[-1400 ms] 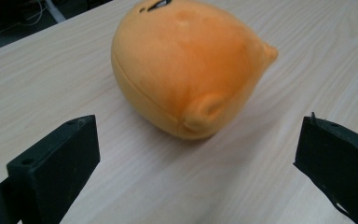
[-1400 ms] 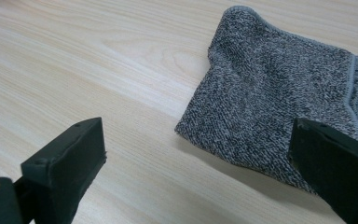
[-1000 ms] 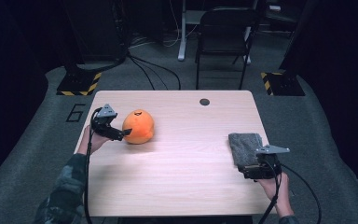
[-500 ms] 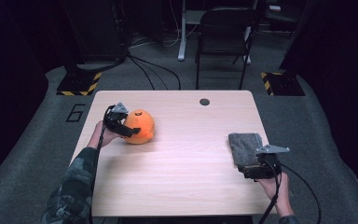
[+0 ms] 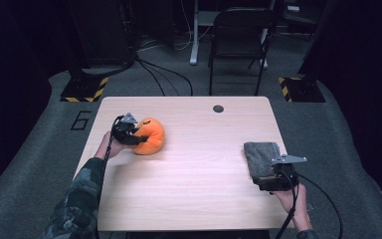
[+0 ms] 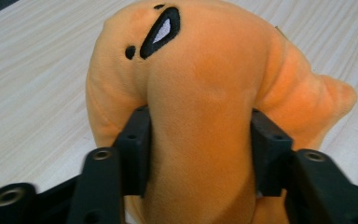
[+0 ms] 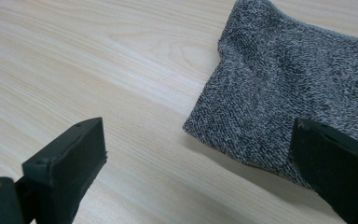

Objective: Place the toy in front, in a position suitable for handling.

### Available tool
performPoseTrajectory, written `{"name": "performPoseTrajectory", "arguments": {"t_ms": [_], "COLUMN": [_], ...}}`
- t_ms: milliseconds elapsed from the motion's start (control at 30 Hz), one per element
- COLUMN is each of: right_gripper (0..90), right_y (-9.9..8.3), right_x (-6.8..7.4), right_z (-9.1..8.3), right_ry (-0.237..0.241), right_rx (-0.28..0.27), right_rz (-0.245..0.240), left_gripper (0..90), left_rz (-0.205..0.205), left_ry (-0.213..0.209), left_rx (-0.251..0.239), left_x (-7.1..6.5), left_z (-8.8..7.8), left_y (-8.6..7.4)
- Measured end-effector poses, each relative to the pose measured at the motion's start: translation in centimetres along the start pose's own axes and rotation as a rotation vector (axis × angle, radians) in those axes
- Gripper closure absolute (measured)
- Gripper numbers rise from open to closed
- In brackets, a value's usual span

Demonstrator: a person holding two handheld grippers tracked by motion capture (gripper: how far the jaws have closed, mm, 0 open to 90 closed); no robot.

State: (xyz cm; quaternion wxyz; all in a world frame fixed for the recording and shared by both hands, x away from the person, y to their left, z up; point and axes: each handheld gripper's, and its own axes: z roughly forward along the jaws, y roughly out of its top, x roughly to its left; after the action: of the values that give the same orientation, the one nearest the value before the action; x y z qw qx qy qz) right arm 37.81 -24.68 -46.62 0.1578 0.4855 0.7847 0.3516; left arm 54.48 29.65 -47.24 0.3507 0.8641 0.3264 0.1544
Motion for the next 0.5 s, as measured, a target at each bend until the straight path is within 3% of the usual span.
{"name": "performPoseTrajectory", "arguments": {"t_ms": [33,167,500], "right_gripper": [4.0,4.3,4.8], "right_y": [-0.01,-0.07,-0.15], "right_x": [0.03,-0.03,-0.08], "right_z": [0.11,0.11,0.14], "right_ry": [-0.001,-0.001,-0.008], "right_rx": [0.004,0.006,0.009], "right_rz": [0.004,-0.002,0.013], "left_gripper": [59.6,63.8,66.6], "left_rz": [-0.001,-0.009,-0.042], "left_ry": [0.0,0.017,0.007], "left_rx": [0.003,-0.021,-0.074], "left_x": [0.03,-0.33,-0.06], "left_z": [-0.03,-0.12,-0.94], "left_y": [-0.07,-0.62,-0.8]}}
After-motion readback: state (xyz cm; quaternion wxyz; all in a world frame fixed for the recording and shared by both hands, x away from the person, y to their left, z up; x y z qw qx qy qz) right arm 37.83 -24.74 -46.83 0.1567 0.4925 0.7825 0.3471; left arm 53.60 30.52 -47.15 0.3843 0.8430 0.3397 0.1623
